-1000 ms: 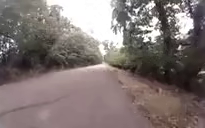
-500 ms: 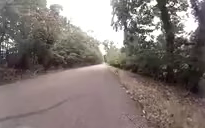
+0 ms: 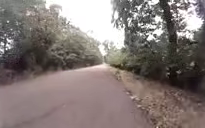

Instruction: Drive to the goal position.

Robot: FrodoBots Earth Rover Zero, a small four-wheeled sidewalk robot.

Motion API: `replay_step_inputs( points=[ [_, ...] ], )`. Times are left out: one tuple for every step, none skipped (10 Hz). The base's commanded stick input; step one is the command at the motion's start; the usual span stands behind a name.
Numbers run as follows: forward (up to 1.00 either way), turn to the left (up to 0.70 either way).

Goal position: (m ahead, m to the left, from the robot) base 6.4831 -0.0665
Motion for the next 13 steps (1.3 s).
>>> replay_step_inputs(
  points=[
    [0.70,0.00],
    [0.70,0.00],
    [0.70,0.00],
    [0.70,0.00],
    [0.70,0.00],
    [0.70,0.00],
    [0.70,0.00],
    [0.70,0.00],
    [0.70,0.00],
    [0.70,0.00],
    [0.70,0.00],
    [0.70,0.00],
    [0.70,0.00]
  ],
)
